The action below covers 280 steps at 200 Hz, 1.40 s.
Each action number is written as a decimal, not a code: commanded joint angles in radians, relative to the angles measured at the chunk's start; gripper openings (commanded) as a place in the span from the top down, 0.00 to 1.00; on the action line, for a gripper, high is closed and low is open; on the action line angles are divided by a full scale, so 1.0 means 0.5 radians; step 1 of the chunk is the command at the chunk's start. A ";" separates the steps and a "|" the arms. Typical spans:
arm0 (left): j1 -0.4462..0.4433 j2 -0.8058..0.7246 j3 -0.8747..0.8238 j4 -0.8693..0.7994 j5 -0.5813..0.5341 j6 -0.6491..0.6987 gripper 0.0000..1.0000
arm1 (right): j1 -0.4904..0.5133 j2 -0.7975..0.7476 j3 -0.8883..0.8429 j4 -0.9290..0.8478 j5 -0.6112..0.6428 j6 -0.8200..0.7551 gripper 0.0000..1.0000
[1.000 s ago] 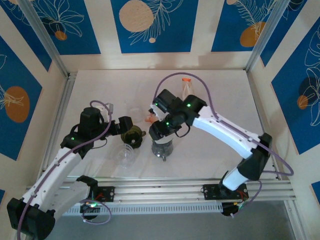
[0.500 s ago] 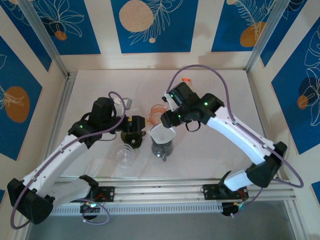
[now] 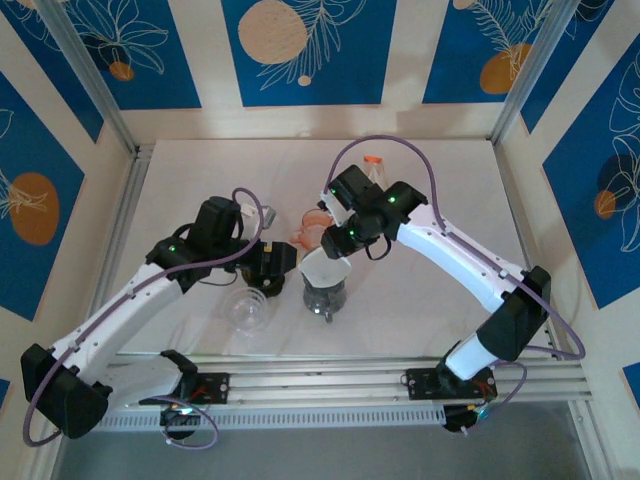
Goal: Place the coffee filter in the dripper
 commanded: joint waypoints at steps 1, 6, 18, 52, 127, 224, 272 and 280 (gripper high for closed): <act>-0.020 0.010 0.046 0.001 0.051 0.024 0.18 | 0.023 0.008 -0.031 -0.057 -0.071 -0.016 0.67; -0.020 0.015 0.046 0.006 0.051 0.018 0.17 | 0.025 0.005 -0.035 -0.057 -0.070 -0.013 0.69; -0.019 0.016 0.048 0.018 0.054 0.005 0.17 | 0.031 -0.002 -0.039 -0.057 -0.064 0.000 0.75; -0.018 0.009 0.045 0.055 0.044 -0.033 0.17 | 0.066 -0.038 -0.040 -0.059 -0.019 0.079 0.97; -0.025 0.060 -0.010 0.214 0.072 -0.121 0.17 | 0.176 -0.042 -0.013 -0.230 0.389 0.342 1.00; -0.091 0.188 -0.137 0.299 0.066 -0.151 0.39 | 0.280 -0.009 -0.085 -0.196 0.520 0.395 1.00; -0.093 0.203 -0.173 0.268 0.046 -0.149 0.49 | 0.279 -0.017 -0.132 -0.152 0.507 0.415 1.00; -0.094 0.200 -0.173 0.256 0.030 -0.148 0.51 | 0.280 -0.020 -0.129 -0.152 0.512 0.418 1.00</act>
